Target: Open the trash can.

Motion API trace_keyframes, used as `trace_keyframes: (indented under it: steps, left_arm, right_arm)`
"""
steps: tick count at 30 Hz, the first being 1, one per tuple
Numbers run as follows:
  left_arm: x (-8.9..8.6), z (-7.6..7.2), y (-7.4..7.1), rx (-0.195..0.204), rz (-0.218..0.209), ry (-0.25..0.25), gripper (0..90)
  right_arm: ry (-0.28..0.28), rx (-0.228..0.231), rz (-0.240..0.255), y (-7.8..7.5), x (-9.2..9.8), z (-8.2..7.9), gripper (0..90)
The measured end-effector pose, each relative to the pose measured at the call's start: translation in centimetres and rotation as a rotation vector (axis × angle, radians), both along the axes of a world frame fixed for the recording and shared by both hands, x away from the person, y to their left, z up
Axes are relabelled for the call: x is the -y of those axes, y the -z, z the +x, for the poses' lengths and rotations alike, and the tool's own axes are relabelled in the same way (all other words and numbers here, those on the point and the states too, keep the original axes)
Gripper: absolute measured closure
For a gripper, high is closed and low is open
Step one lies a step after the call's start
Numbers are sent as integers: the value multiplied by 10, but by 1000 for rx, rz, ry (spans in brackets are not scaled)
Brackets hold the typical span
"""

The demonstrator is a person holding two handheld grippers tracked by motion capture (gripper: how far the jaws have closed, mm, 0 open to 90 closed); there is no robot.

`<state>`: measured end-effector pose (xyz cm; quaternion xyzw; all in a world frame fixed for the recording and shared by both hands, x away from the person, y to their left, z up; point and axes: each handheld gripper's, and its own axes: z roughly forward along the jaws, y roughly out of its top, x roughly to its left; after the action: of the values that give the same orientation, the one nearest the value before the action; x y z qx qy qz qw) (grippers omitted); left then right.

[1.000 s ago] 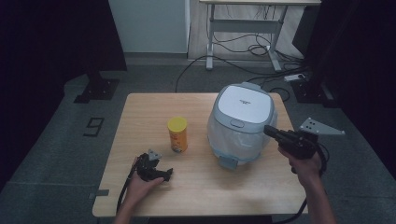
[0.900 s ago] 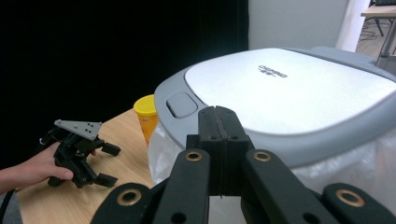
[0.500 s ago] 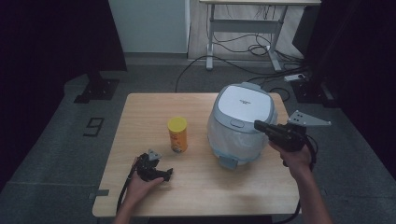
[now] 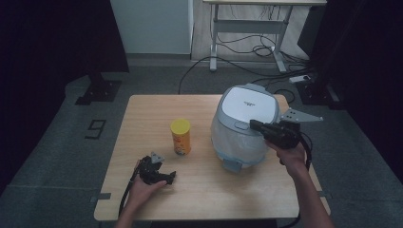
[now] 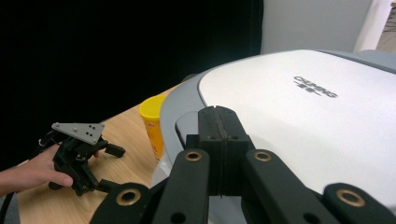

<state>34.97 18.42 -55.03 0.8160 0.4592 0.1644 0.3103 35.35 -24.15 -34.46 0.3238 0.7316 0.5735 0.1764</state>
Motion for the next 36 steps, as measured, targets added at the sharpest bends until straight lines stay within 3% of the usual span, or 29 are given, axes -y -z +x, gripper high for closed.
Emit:
trace_keyframes:
  steps: [9, 36]
  left_arm:
    - [0, 0, 0, 0, 0, 0, 0]
    - [0, 0, 0, 1, 0, -1, 0]
  right_arm:
    - [-25, -17, -9, 2, -13, 7, 889]
    - [-40, -36, 10, 5, -15, 6, 893]
